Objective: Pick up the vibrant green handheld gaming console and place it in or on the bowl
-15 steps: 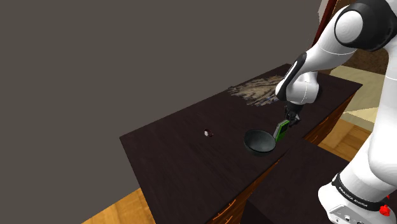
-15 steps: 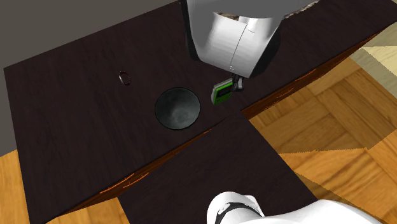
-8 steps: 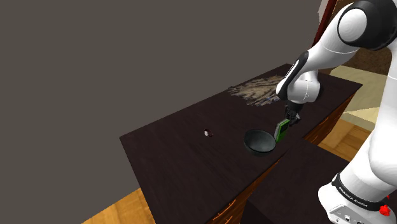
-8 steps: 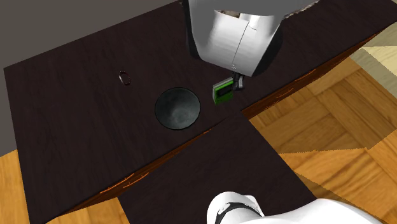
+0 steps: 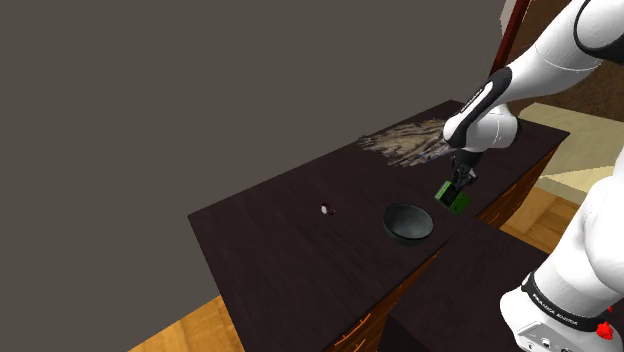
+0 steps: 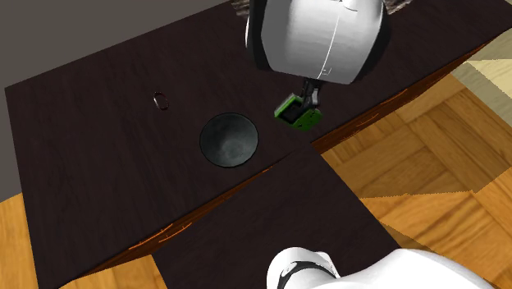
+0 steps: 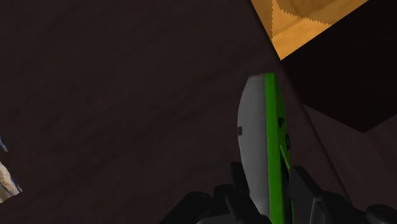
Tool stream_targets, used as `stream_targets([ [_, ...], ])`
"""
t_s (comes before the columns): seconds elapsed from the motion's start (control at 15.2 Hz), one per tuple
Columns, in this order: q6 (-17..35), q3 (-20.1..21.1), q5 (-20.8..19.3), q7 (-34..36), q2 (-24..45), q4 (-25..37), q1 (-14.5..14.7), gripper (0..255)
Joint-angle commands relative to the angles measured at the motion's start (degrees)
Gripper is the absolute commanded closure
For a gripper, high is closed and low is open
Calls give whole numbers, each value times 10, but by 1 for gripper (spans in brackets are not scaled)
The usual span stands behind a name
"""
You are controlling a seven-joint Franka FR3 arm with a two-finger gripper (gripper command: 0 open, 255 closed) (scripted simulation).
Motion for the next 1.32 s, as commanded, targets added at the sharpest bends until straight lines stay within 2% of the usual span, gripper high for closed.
stream_targets([
  [0.0, -13, -17, -36, 25, -20, 0, 12, 255],
  [0.26, -43, -43, -116, 83, -70, 1, 25, 255],
  [0.59, -89, -45, -199, 142, -131, 8, 18, 255],
  [0.92, -138, -29, -251, 181, -182, 19, 1, 255],
  [1.25, -187, -9, -282, 205, -224, 33, -13, 255],
])
